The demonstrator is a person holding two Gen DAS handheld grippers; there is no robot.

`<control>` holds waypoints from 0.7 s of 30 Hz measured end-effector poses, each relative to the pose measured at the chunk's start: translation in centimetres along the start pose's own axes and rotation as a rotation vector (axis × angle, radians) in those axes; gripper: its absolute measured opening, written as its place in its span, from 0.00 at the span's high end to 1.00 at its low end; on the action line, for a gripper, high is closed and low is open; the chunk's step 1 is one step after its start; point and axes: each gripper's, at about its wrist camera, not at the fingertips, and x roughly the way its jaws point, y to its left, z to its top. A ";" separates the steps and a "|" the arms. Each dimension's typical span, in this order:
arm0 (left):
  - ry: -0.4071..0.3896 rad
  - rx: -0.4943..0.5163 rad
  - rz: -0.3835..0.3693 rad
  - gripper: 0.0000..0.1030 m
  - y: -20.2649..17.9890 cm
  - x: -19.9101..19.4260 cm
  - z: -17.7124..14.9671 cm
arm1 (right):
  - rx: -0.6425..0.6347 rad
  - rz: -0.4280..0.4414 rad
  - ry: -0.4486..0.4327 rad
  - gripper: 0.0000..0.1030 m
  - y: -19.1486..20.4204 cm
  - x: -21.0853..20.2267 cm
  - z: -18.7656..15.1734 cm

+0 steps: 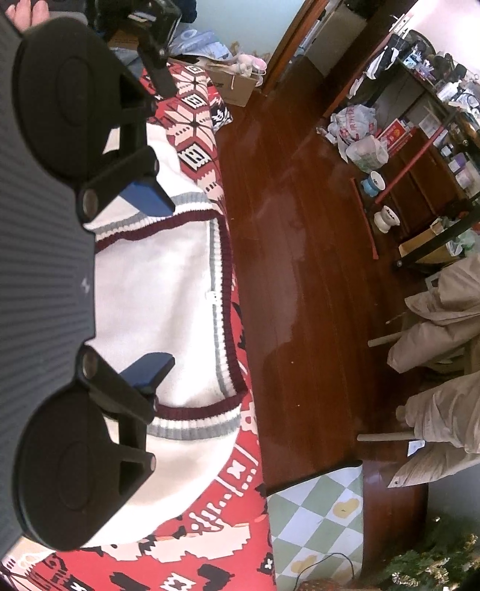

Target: Fold clothes

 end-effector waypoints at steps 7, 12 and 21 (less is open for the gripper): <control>0.087 -0.026 -0.076 0.33 -0.6 3.6 0.8 | 0.004 -0.006 0.009 0.16 0.1 0.2 -0.5; -0.036 0.125 0.027 0.36 -3.1 3.5 2.2 | 0.002 -0.007 0.008 0.16 0.2 0.4 -0.3; -0.018 0.302 0.113 0.40 -3.9 2.7 4.4 | -0.032 0.028 0.001 0.16 1.3 0.6 0.2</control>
